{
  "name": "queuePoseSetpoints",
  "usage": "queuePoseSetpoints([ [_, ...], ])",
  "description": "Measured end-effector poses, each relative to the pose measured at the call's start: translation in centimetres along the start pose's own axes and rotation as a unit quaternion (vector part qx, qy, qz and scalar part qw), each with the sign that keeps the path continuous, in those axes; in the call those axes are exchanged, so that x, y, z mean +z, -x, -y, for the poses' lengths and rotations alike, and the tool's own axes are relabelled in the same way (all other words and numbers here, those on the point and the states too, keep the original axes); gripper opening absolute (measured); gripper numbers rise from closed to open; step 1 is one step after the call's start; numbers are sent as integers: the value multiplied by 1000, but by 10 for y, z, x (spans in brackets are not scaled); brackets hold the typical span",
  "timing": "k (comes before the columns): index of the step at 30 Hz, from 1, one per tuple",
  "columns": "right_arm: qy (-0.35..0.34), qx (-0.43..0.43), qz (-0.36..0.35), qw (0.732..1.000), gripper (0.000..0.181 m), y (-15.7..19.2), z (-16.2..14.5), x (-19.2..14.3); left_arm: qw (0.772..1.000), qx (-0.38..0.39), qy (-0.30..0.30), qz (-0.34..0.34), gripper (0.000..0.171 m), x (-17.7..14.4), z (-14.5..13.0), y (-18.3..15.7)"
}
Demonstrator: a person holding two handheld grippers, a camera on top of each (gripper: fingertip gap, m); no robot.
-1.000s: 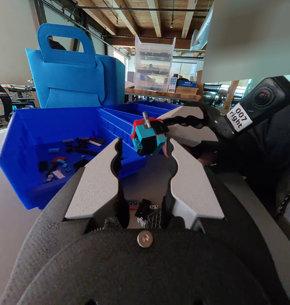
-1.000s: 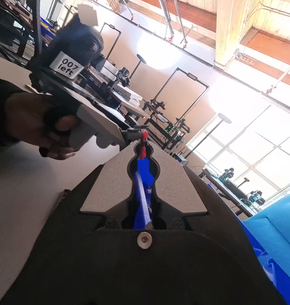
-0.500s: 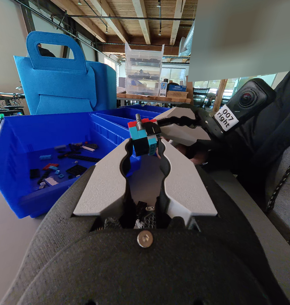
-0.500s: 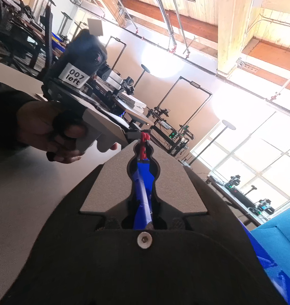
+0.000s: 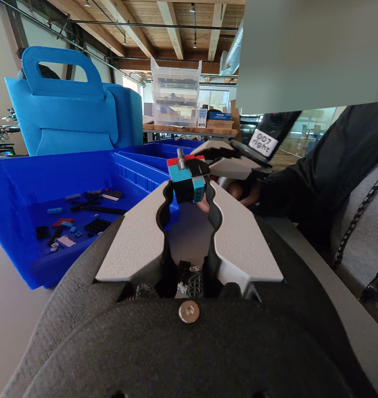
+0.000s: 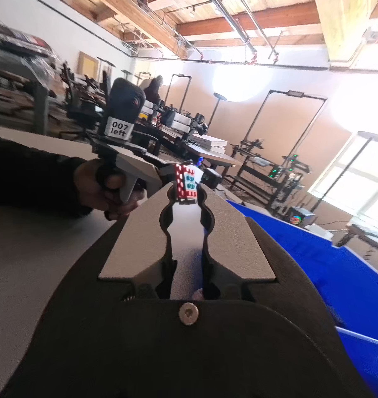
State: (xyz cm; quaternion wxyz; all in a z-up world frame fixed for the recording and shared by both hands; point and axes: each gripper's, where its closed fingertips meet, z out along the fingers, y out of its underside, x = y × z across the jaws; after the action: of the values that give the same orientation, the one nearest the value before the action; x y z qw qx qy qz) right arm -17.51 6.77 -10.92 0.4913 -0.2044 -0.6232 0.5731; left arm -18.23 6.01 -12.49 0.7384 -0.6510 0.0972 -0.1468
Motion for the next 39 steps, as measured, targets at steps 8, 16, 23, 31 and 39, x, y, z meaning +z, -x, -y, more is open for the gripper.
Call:
queuePoseSetpoints([
  [8,-10,136,81,987,25,3,2,-1,999,13,5,-42,30,-4,2,-12],
  [16,-13,221,160,962,26,15,5,-3,996,5,-1,-92,30,-7,3,-26],
  [23,0,286,246,926,28,33,8,-8,987,-7,13,-158,30,-11,-2,-45],
  [31,10,314,315,895,28,54,12,-15,976,-14,30,-213,30,-13,-8,-64],
  [39,17,307,330,892,25,60,11,-17,971,-36,46,-233,29,-15,-13,-68],
])
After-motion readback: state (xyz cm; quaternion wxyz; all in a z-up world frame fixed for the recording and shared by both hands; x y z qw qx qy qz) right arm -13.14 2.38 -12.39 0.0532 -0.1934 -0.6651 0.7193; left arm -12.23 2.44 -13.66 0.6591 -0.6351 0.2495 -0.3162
